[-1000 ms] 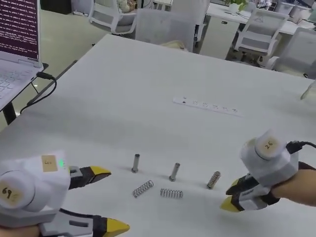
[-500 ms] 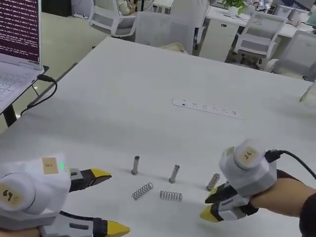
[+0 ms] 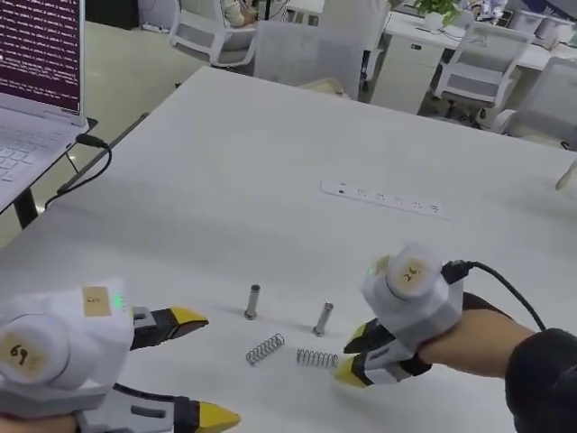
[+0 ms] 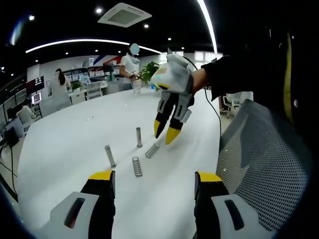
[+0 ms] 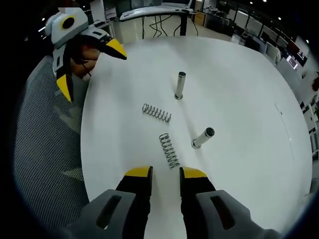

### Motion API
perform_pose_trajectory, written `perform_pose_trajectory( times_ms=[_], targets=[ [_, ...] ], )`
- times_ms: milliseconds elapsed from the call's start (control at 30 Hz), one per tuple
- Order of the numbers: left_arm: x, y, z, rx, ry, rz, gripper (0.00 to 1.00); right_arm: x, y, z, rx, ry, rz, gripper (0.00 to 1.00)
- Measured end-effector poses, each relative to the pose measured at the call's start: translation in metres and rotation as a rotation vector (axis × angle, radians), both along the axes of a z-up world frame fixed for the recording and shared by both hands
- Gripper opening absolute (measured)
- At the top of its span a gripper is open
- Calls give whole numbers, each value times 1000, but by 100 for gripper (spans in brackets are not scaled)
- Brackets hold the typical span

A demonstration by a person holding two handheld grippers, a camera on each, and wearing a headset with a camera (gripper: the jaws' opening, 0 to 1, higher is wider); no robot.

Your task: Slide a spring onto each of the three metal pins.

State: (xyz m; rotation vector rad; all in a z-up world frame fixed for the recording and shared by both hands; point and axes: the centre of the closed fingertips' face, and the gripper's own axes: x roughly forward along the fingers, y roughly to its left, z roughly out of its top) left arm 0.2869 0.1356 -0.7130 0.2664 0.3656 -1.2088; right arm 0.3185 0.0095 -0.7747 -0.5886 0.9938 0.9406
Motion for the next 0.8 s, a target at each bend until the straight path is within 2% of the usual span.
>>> perform_pose_trajectory(
  times_ms=[67, 400, 800],
  targets=[
    [0, 0, 0, 0, 2, 1, 60, 4, 2, -1, -6, -10, 8, 19],
    [0, 2, -1, -2, 6, 7, 59, 9, 4, -17, -26, 16, 17, 18],
    [0, 2, -2, 0, 10, 9, 58, 10, 3, -23, -29, 20, 17, 16]
  ],
)
